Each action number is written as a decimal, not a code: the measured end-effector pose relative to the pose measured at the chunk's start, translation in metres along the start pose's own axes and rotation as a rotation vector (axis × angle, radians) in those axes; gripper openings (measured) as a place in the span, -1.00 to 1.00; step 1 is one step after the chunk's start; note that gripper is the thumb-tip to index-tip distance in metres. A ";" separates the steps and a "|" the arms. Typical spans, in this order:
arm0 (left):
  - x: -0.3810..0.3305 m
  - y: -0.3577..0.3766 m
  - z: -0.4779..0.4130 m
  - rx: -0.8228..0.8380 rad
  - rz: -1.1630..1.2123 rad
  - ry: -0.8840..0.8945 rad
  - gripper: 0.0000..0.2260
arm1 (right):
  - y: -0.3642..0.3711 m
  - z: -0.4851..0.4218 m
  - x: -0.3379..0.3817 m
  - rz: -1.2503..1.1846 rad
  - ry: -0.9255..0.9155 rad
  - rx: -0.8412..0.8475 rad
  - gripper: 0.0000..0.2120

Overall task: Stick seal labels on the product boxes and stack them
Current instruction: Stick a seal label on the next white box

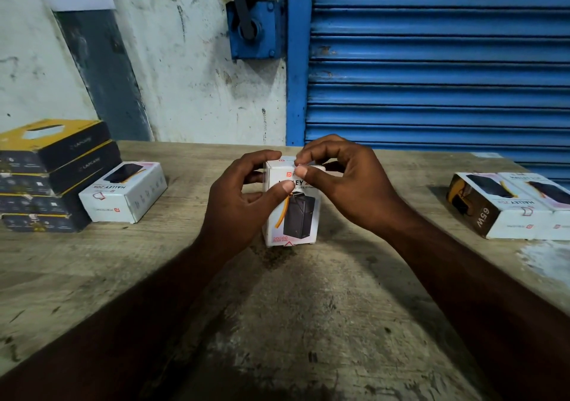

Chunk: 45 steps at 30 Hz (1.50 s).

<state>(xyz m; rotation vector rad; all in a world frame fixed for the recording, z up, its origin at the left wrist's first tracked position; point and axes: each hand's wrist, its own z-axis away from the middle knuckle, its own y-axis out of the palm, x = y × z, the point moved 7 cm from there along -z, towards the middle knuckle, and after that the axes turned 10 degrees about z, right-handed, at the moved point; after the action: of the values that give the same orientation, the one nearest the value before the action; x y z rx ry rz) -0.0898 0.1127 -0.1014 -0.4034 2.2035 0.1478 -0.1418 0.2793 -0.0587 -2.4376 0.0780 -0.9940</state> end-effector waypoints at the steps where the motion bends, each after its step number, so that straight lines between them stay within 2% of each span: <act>1: 0.000 0.000 0.000 -0.002 0.003 0.000 -0.61 | 0.000 -0.001 -0.001 -0.012 0.001 0.006 -0.86; 12: -0.001 -0.001 0.001 -0.011 -0.023 0.011 -0.58 | 0.000 -0.001 -0.002 0.025 -0.025 0.037 -0.81; 19: -0.002 0.001 0.002 0.006 0.009 0.008 -0.63 | -0.001 -0.001 0.002 0.134 -0.052 0.014 -0.89; 26: -0.004 0.003 0.002 0.014 0.030 0.020 -0.63 | -0.001 -0.001 0.005 0.168 -0.076 -0.001 -0.88; 45: 0.001 0.003 0.002 0.040 0.077 0.005 -0.60 | -0.001 0.000 0.001 0.198 -0.039 0.006 -0.86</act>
<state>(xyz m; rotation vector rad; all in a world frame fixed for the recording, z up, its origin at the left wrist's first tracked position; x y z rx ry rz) -0.0901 0.1158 -0.1032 -0.2969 2.2238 0.1446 -0.1407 0.2801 -0.0573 -2.3876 0.2967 -0.8572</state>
